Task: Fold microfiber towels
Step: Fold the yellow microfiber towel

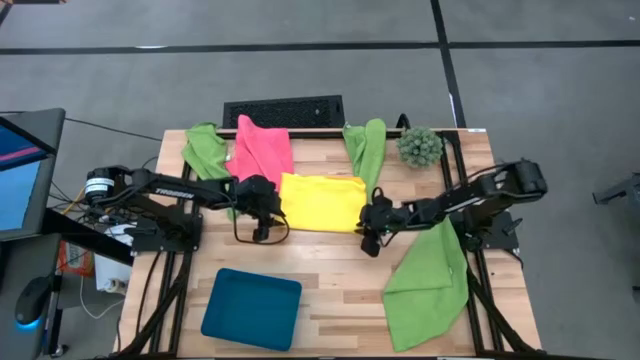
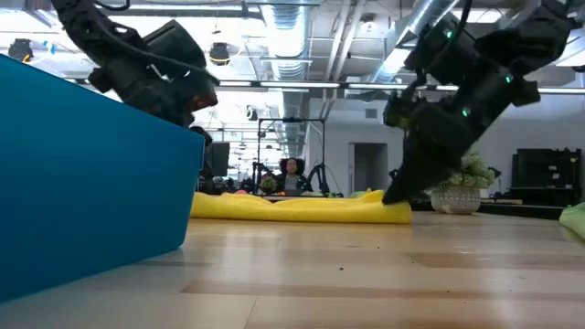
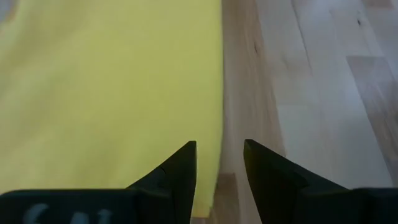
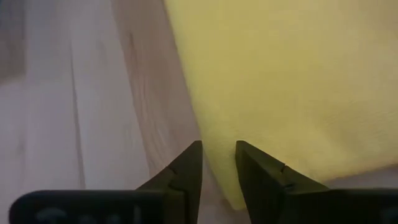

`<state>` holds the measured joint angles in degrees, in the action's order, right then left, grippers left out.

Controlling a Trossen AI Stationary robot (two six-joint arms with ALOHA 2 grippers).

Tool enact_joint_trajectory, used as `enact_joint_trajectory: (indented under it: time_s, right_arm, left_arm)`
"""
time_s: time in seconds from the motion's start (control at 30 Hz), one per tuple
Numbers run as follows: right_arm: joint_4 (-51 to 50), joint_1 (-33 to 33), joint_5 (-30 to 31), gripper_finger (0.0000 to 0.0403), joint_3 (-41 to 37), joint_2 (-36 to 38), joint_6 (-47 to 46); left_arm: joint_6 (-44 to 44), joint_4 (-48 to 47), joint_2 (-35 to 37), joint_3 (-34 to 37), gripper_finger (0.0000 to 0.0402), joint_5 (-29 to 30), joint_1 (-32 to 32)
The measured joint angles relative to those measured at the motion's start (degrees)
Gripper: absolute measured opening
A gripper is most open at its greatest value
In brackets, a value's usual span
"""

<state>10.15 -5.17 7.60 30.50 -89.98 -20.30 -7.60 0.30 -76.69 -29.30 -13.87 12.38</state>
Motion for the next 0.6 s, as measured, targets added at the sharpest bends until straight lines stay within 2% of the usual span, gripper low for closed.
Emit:
enact_joint_trajectory:
  time_s: [0.27, 0.5, 0.6]
  right_arm:
    - [6.47, -2.5, 0.66, 0.0113, 0.31, -6.51, -3.3]
    - [5.47, -3.45, -0.27, 0.0113, 0.13, -5.15, -3.71]
    - [4.33, -3.44, -0.77, 0.0113, -0.06, -3.55, -3.75]
  left_arm:
    - [0.84, 0.95, -0.35, 4.27, 0.0125, 1.67, -1.52]
    - [1.32, 1.02, -0.31, 7.08, 0.0125, 3.92, -1.59]
    - [4.81, 0.62, 0.5, 7.5, 0.0123, 2.57, -1.58]
